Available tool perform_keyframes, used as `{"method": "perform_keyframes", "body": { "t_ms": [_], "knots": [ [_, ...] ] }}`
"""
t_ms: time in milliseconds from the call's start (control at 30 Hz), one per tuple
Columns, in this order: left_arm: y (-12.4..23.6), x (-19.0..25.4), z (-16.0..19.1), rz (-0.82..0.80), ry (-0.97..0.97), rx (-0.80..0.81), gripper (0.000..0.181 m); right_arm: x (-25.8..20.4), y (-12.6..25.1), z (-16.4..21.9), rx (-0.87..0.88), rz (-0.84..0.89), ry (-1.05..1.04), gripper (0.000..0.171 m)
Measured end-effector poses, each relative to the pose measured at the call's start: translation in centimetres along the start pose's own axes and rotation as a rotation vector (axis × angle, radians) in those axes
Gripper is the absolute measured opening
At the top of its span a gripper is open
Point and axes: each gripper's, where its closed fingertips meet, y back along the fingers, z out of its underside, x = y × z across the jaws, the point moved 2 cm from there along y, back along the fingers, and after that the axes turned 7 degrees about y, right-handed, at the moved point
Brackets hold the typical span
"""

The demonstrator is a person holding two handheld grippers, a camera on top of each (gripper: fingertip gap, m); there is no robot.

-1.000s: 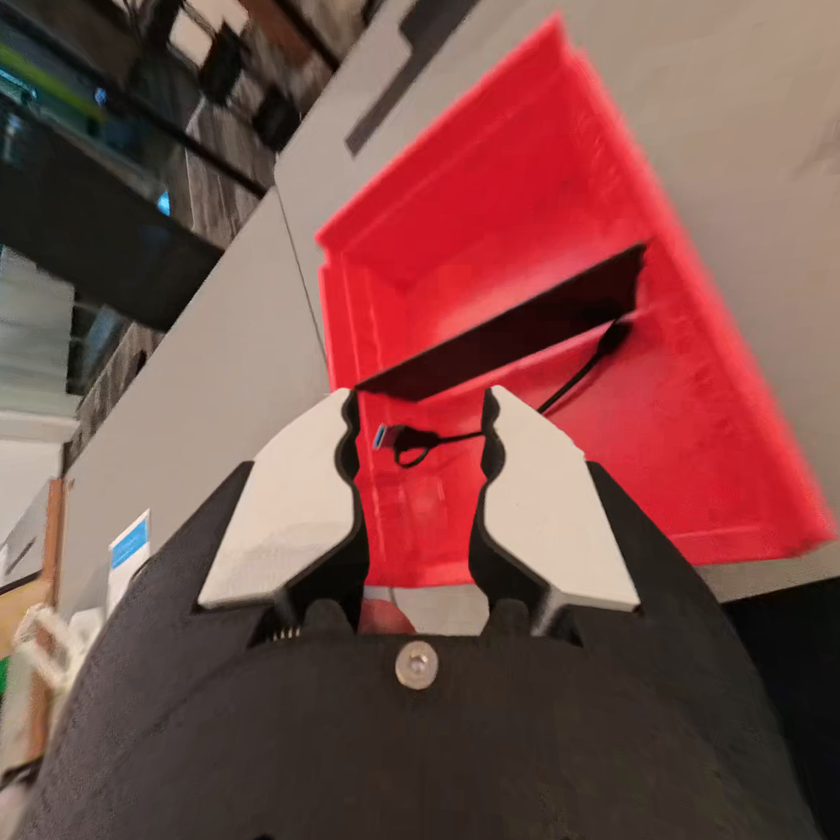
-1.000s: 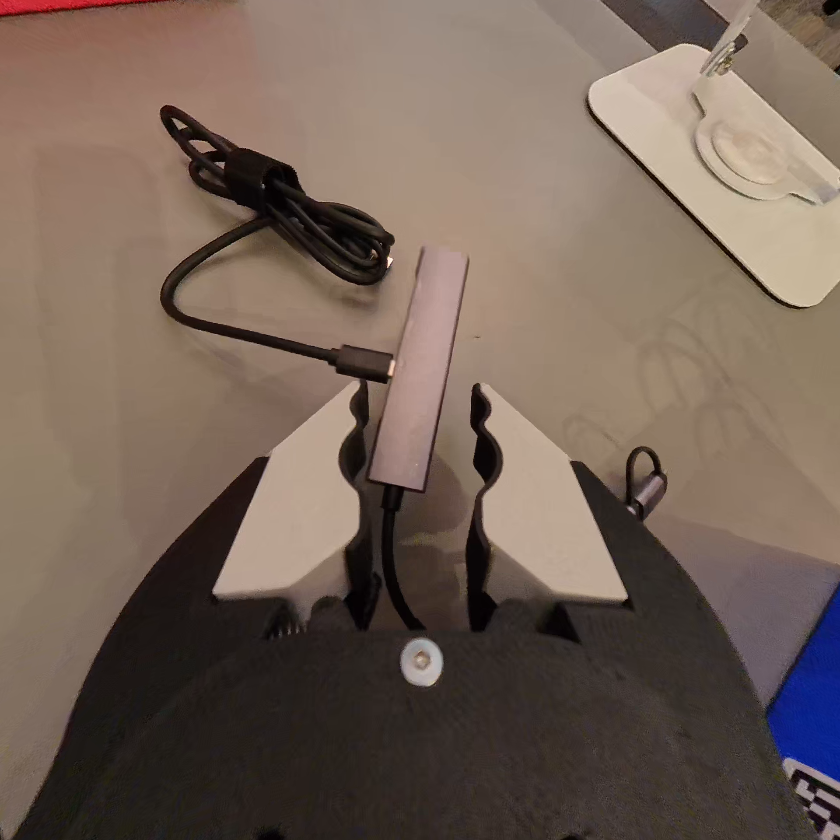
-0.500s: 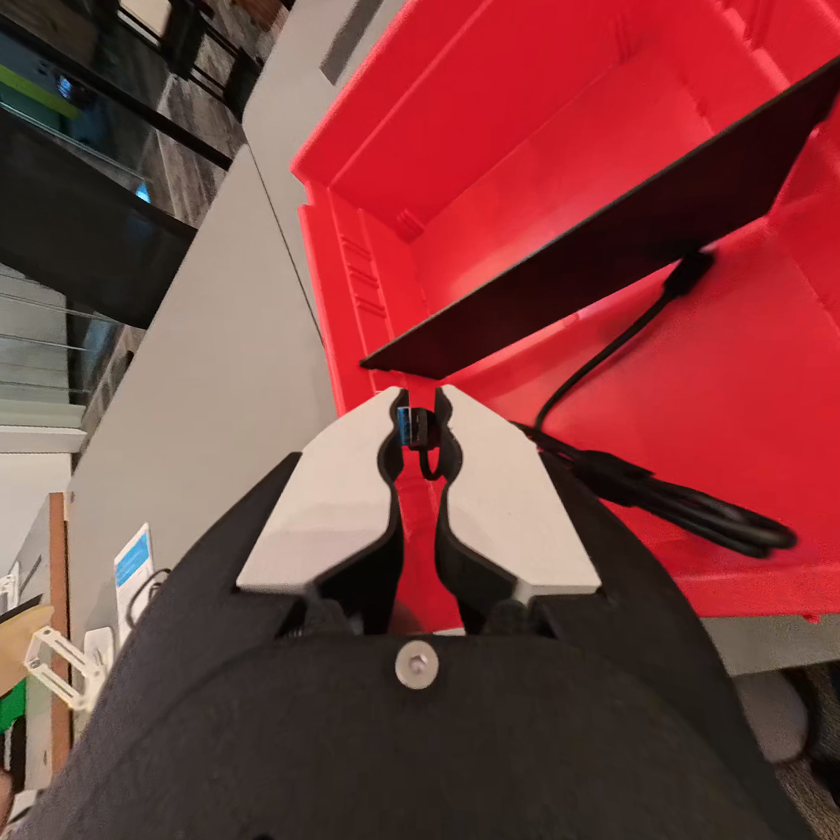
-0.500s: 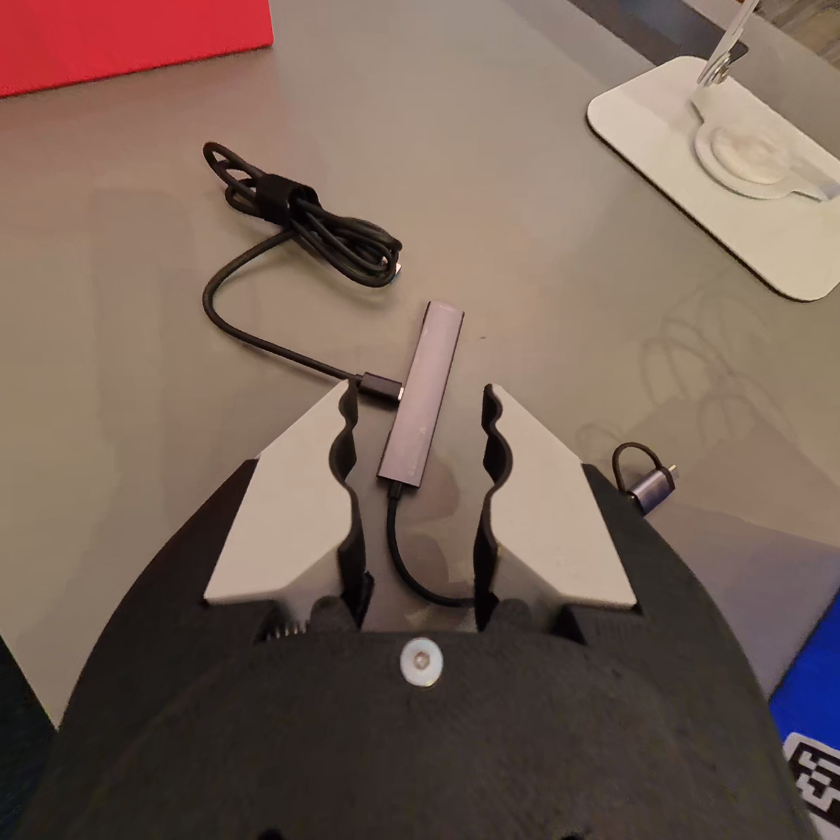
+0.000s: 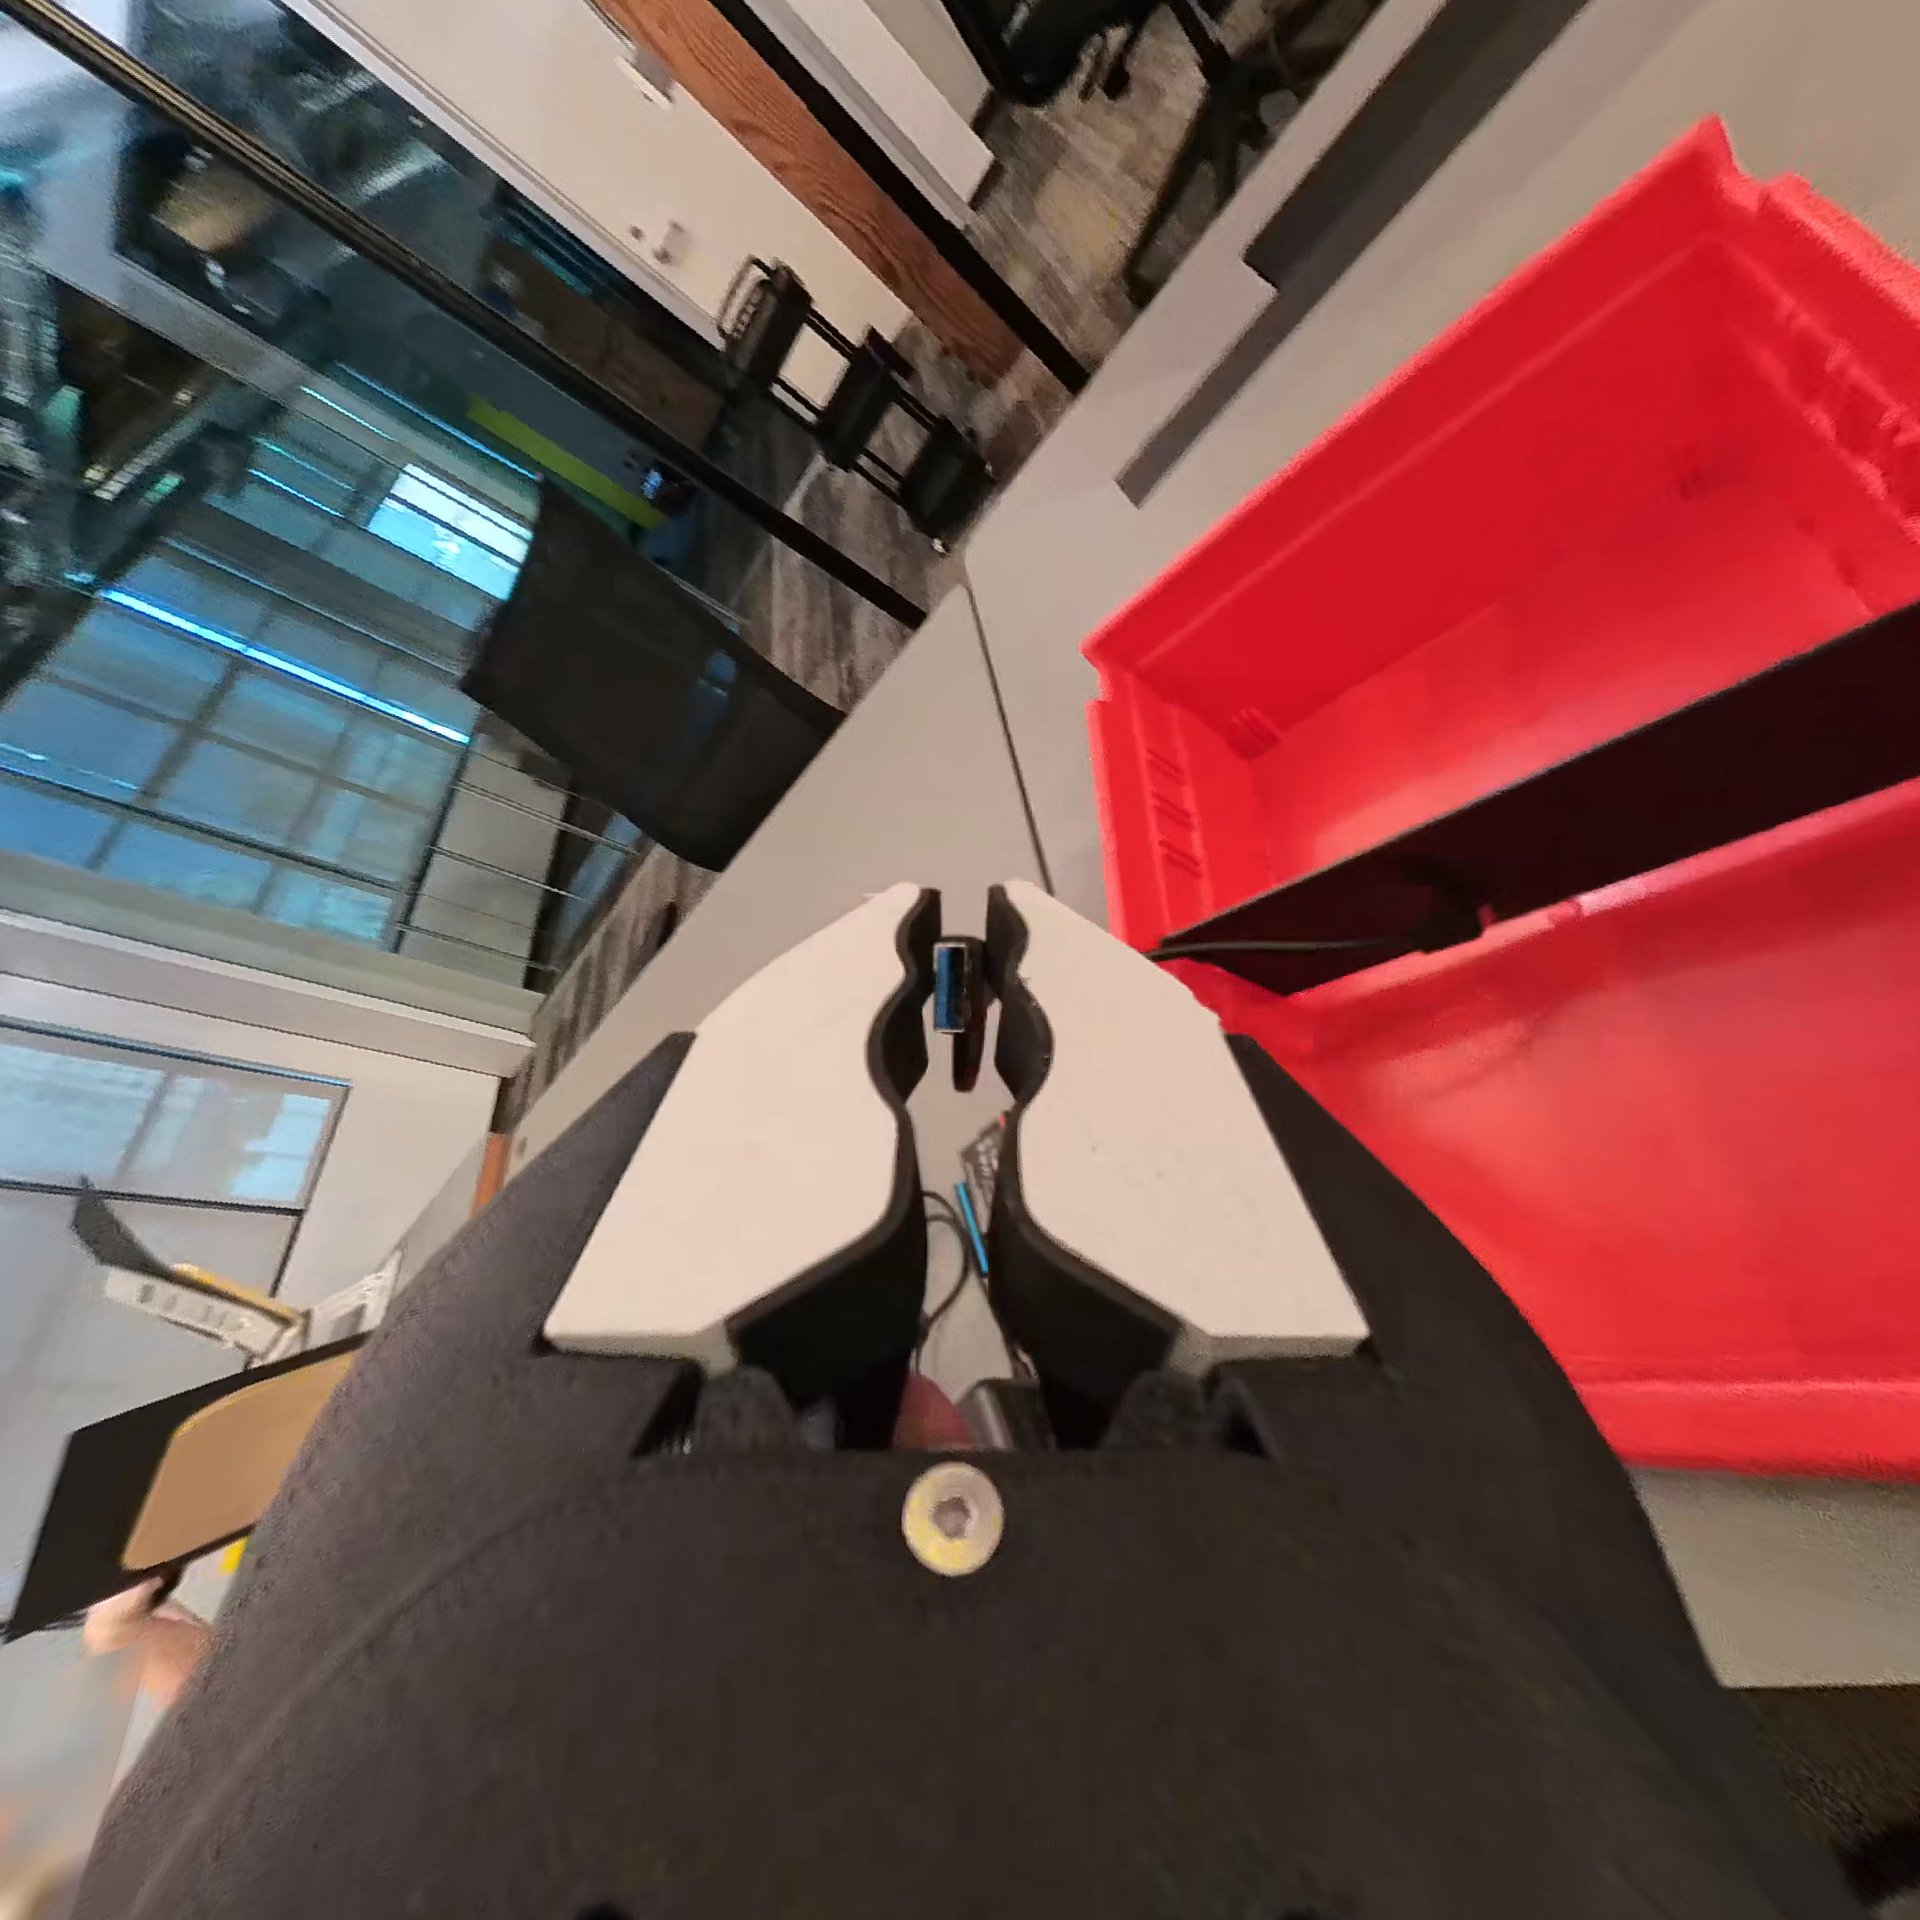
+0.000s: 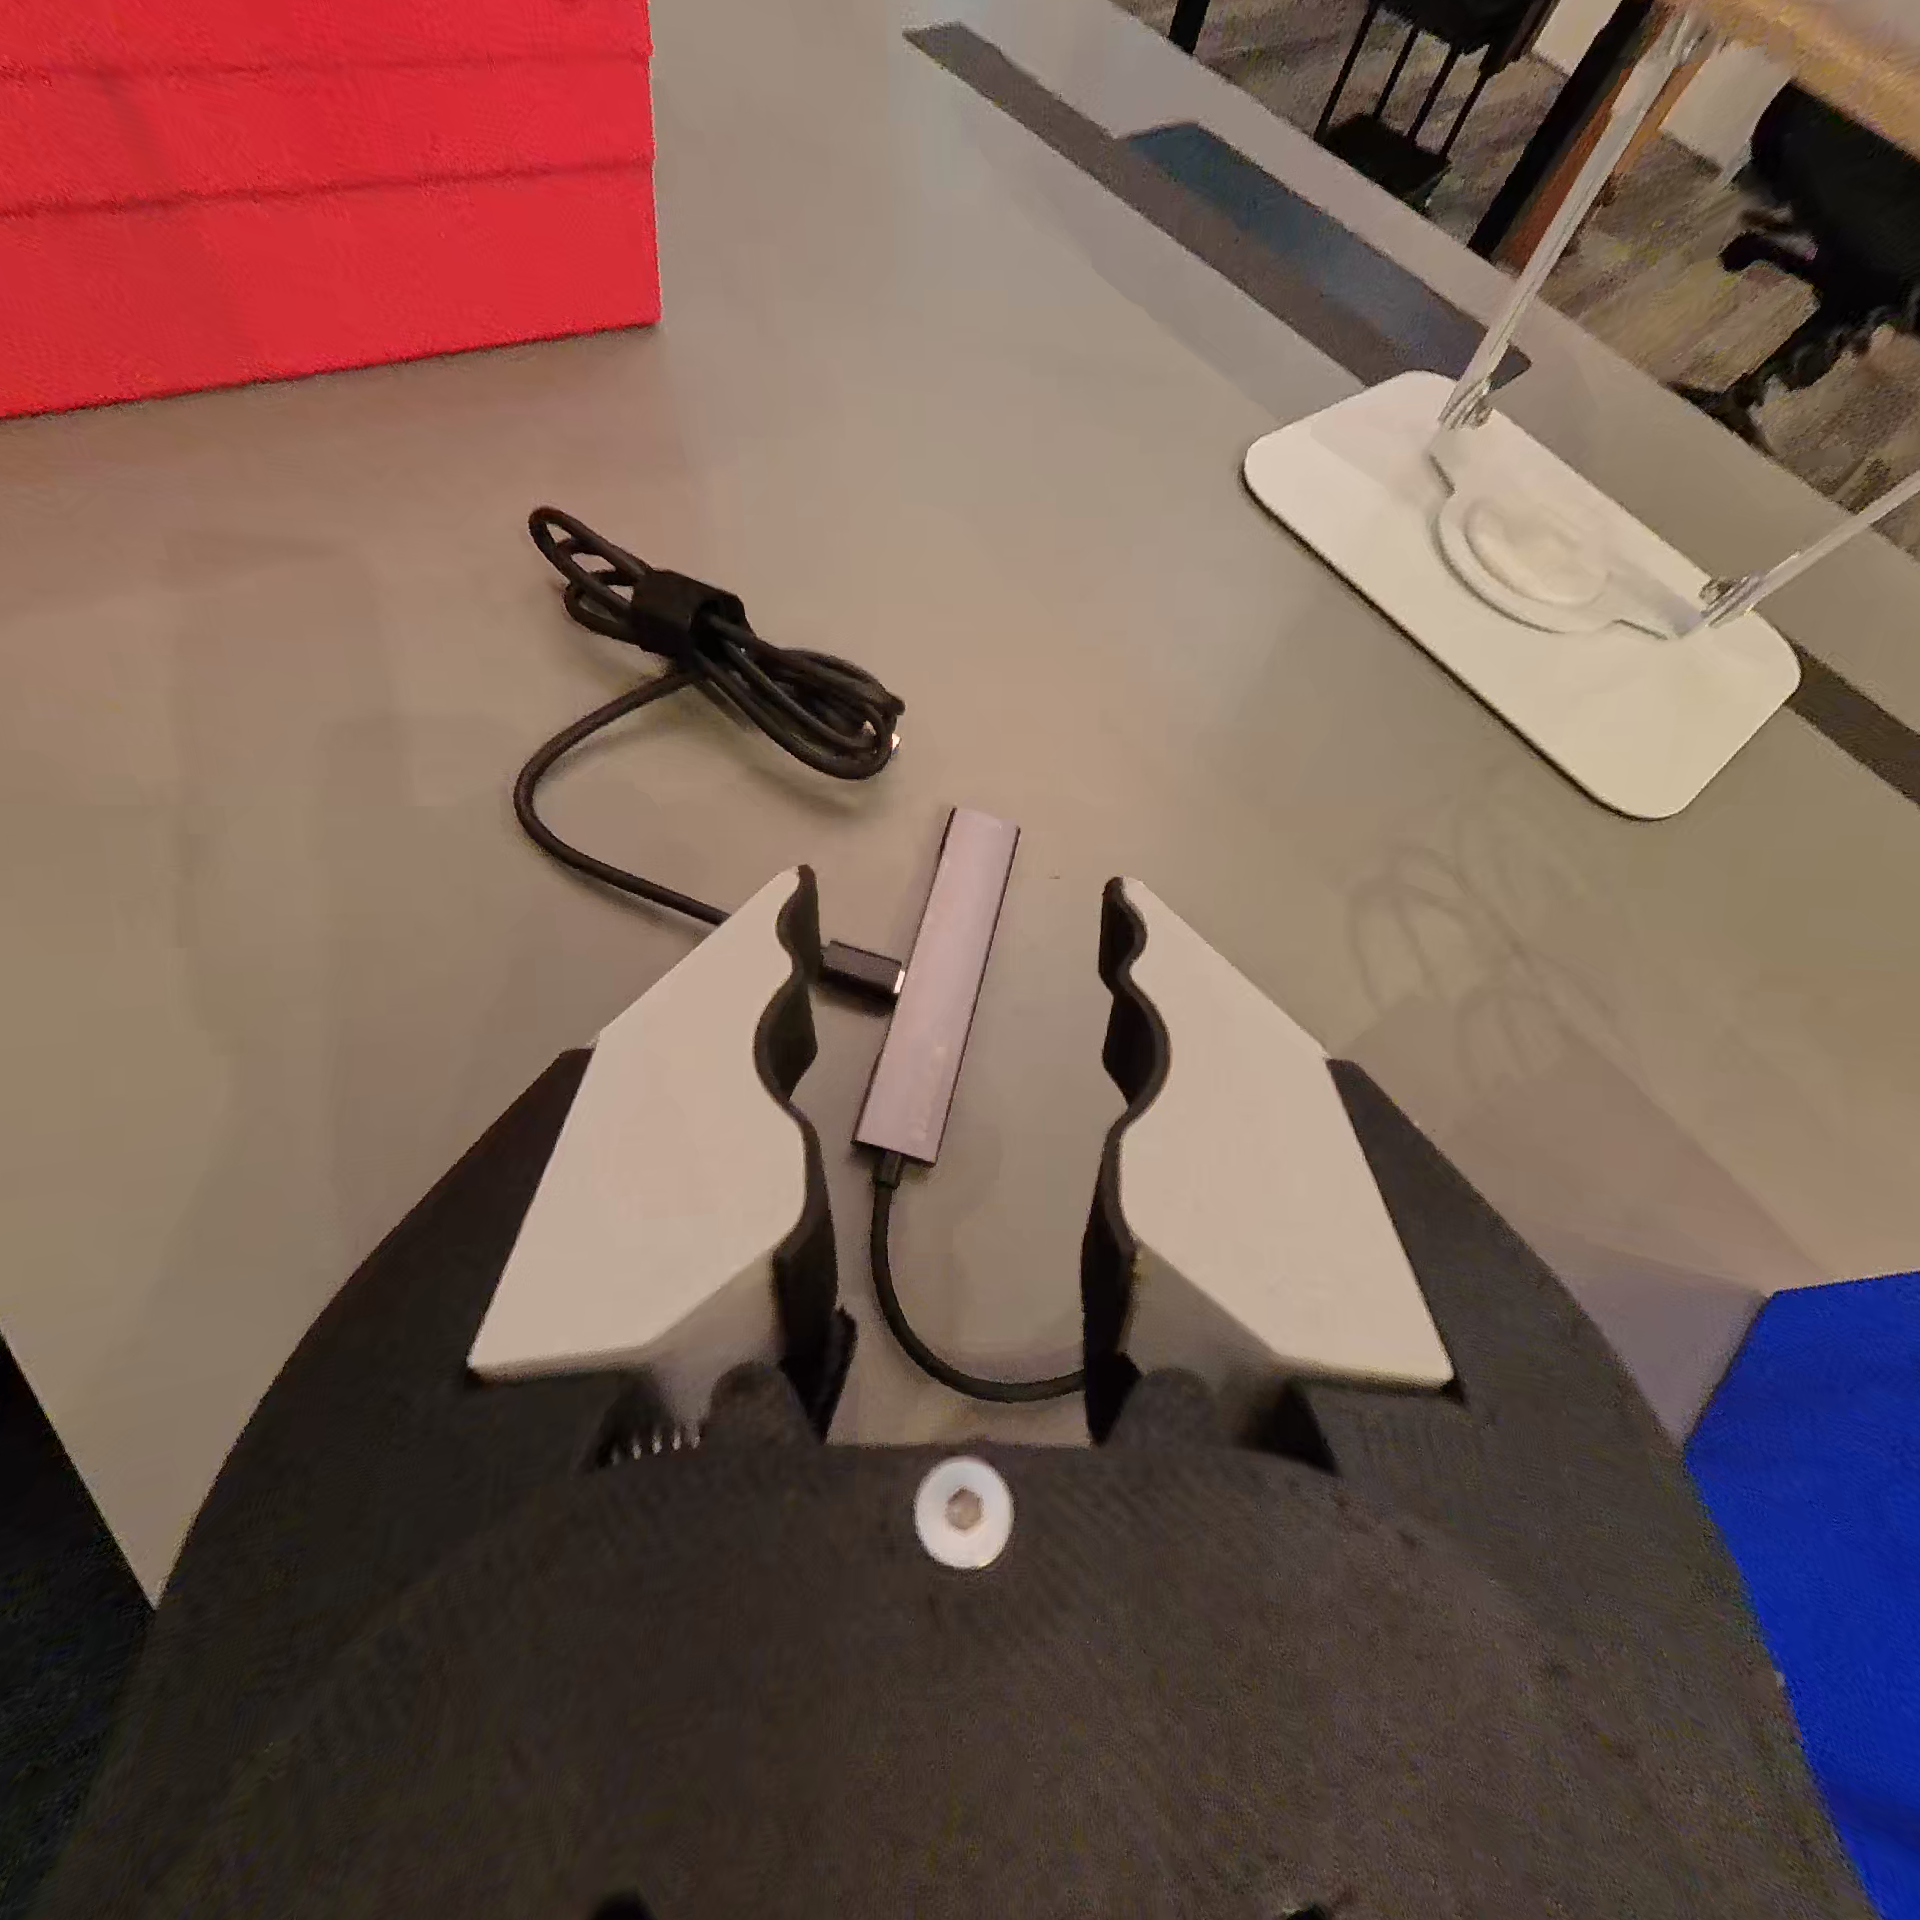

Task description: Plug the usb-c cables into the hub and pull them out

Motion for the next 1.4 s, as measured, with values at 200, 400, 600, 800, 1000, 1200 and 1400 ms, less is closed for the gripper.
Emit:
{"method": "perform_keyframes", "body": {
  "t_ms": [200, 400, 600, 800, 1000, 1200, 1400],
  "knots": [
    [3.4, -2.7, -4.8, -0.093, 0.006, 0.122, 0.008, -0.2, 1.2, -2.3, 0.064, 0.009, 0.024, 0.052],
    [7.0, -2.3, -12.0, -0.093, 0.032, 0.306, 0.008, -0.7, 2.2, -3.7, 0.112, 0.001, 0.035, 0.051],
    [8.1, 3.5, -18.3, 0.099, 0.090, 0.467, 0.008, -2.2, 2.8, -5.5, 0.185, -0.042, 0.074, 0.055],
    [6.9, 11.6, -22.1, 0.335, 0.095, 0.548, 0.008, -3.3, 2.2, -6.6, 0.205, -0.064, 0.138, 0.056],
    [6.4, 17.9, -23.6, 0.476, 0.030, 0.564, 0.008, -2.3, 0.1, -6.3, 0.145, 0.062, 0.294, 0.051],
    [6.5, 20.6, -24.4, 0.564, 0.025, 0.574, 0.008, -1.2, -2.8, -4.8, 0.031, 0.201, 0.490, 0.031],
    [5.3, 21.0, -23.6, 0.591, 0.046, 0.543, 0.008, -1.3, -3.8, -3.8, -0.007, 0.183, 0.537, 0.000]
  ]
}}
